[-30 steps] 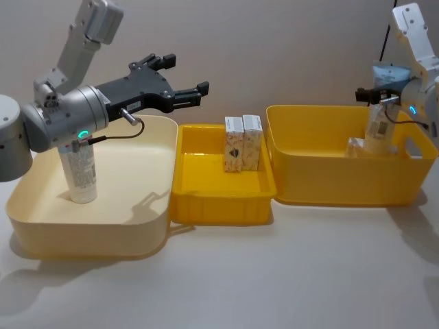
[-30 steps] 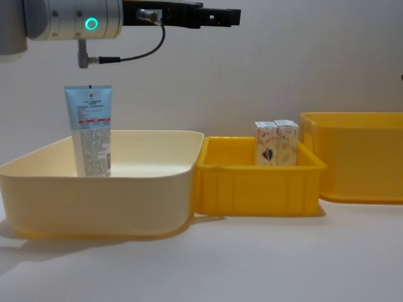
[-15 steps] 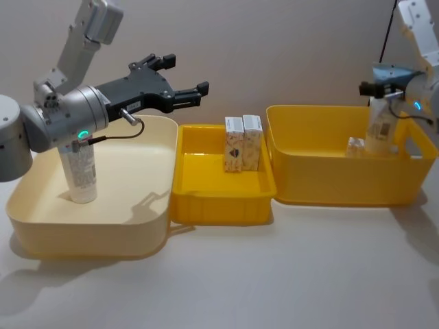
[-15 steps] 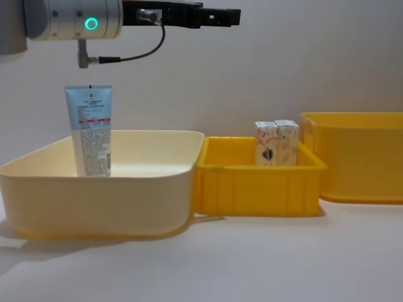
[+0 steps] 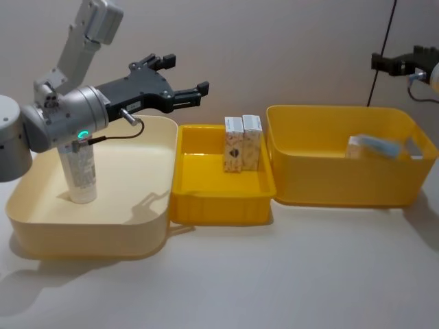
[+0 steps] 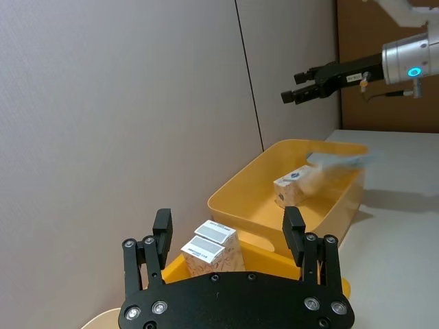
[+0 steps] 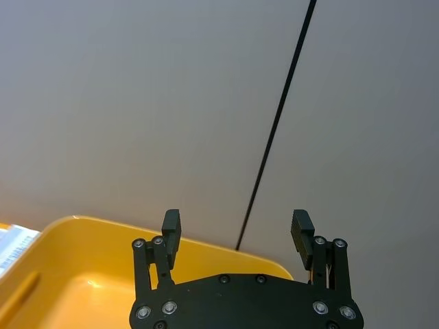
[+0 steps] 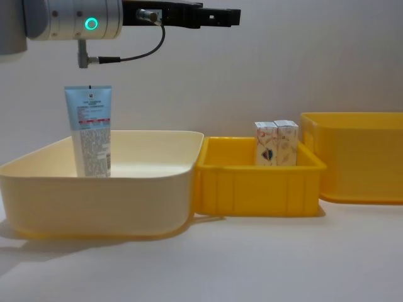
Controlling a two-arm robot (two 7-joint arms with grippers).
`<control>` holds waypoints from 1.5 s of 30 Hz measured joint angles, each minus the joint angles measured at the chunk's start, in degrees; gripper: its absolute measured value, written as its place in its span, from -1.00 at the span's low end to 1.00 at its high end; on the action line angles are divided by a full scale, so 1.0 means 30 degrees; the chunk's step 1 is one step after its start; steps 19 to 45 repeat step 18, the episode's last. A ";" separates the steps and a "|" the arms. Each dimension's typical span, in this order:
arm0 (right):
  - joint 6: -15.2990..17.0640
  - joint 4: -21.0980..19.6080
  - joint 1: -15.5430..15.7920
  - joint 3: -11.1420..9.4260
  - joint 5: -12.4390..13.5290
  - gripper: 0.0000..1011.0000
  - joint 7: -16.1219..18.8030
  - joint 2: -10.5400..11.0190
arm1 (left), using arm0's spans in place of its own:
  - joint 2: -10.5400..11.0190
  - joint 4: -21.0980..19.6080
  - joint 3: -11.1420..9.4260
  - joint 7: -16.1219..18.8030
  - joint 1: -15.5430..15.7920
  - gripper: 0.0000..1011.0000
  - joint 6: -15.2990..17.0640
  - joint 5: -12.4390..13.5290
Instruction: Bimanual collaborative sorting of washing and personal care products
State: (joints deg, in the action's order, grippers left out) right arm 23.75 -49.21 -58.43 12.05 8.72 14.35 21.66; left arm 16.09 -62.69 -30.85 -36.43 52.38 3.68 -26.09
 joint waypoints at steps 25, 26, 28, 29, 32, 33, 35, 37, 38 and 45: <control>0.0629 -0.5646 0.2874 -0.2269 0.2683 0.98 0.2676 0.1579 | -0.0001 0.0000 -0.0001 -0.0001 0.0000 0.98 0.0000 0.0001; 0.0629 -0.5646 0.2874 -0.2269 0.2683 0.98 0.2676 0.1579 | -0.0001 0.0000 -0.0001 -0.0001 0.0000 0.98 0.0000 0.0001; 0.0629 -0.5646 0.2874 -0.2269 0.2683 0.98 0.2676 0.1579 | -0.0001 0.0000 -0.0001 -0.0001 0.0000 0.98 0.0000 0.0001; 0.0629 -0.5646 0.2874 -0.2269 0.2683 0.98 0.2676 0.1579 | -0.0001 0.0000 -0.0001 -0.0001 0.0000 0.98 0.0000 0.0001; 0.0629 -0.5646 0.2874 -0.2269 0.2683 0.98 0.2676 0.1579 | -0.0001 0.0000 -0.0001 -0.0001 0.0000 0.98 0.0000 0.0001; 0.0629 -0.5646 0.2874 -0.2269 0.2683 0.98 0.2676 0.1579 | -0.0001 0.0000 -0.0001 -0.0001 0.0000 0.98 0.0000 0.0001; 0.0629 -0.5646 0.2874 -0.2269 0.2683 0.98 0.2676 0.1579 | -0.0001 0.0000 -0.0001 -0.0001 0.0000 0.98 0.0000 0.0001; 0.0629 -0.5646 0.2874 -0.2269 0.2683 0.98 0.2676 0.1579 | -0.0001 0.0000 -0.0001 -0.0001 0.0000 0.98 0.0000 0.0001; 0.0629 -0.5646 0.2874 -0.2269 0.2683 0.98 0.2676 0.1579 | -0.0001 0.0000 -0.0001 -0.0001 0.0000 0.98 0.0000 0.0001; 0.0629 -0.5646 0.2874 -0.2269 0.2683 0.98 0.2676 0.1579 | -0.0001 0.0000 -0.0001 -0.0001 0.0000 0.98 0.0000 0.0001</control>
